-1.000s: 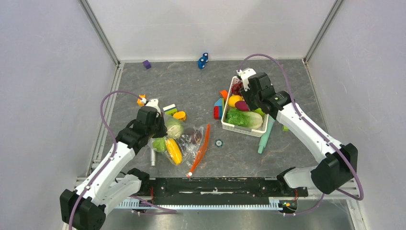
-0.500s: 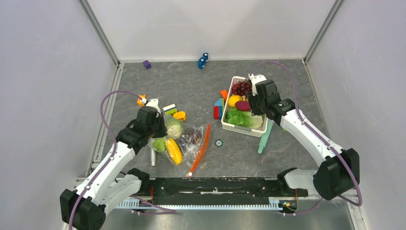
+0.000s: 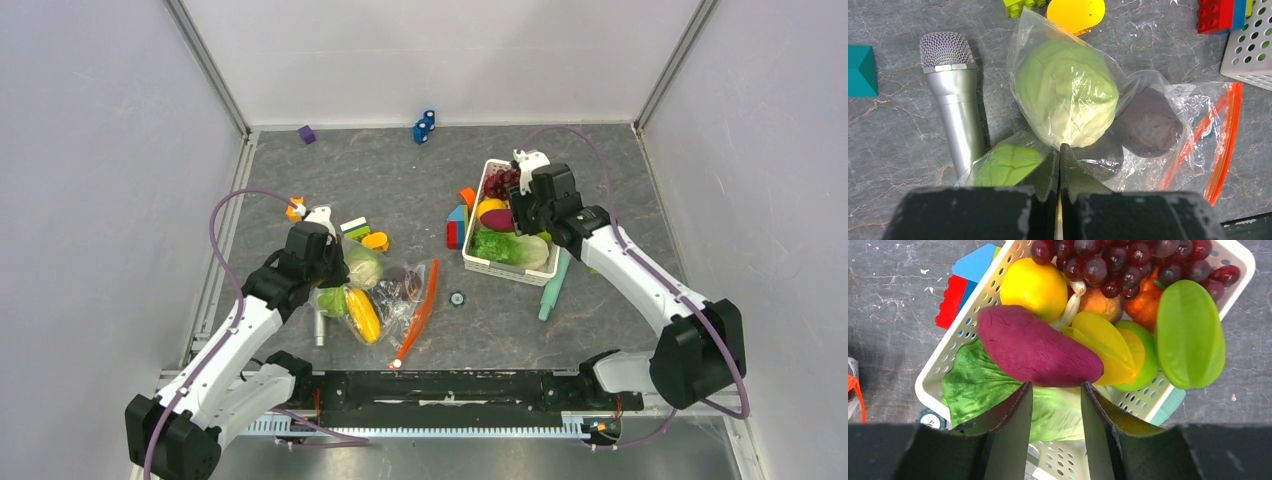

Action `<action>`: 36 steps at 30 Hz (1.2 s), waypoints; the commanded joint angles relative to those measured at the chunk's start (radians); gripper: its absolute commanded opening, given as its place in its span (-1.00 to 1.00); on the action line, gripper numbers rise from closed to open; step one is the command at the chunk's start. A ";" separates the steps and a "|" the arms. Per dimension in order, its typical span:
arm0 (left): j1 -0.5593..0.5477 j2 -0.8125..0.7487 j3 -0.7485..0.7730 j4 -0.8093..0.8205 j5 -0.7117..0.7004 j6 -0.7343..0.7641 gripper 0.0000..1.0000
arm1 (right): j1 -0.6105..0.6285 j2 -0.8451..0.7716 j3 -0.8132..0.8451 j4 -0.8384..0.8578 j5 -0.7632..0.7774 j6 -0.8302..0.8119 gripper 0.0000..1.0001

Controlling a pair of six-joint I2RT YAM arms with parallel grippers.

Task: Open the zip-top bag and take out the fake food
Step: Adjust the fake vegetable in the bin.

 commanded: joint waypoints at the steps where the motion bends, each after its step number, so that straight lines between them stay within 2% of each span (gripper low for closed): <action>1: 0.007 -0.001 0.024 0.024 0.013 0.039 -0.96 | -0.004 0.033 0.007 0.052 -0.035 -0.021 -0.09; 13: 0.007 -0.002 0.023 0.024 0.010 0.040 -0.96 | -0.004 0.040 0.014 0.059 -0.062 -0.025 -0.06; 19: 0.006 0.001 0.024 0.023 0.011 0.039 -0.96 | -0.004 -0.020 0.050 0.015 -0.037 -0.031 0.18; 24: 0.006 0.000 0.024 0.023 0.011 0.039 -0.96 | -0.004 -0.034 0.102 0.009 -0.112 -0.039 0.24; 30: 0.007 0.000 0.023 0.024 0.012 0.039 -0.96 | 0.018 0.048 0.173 0.016 -0.242 -0.080 0.22; 36: 0.006 -0.001 0.024 0.023 0.010 0.039 -0.96 | 0.077 0.176 0.261 -0.051 -0.278 -0.205 0.37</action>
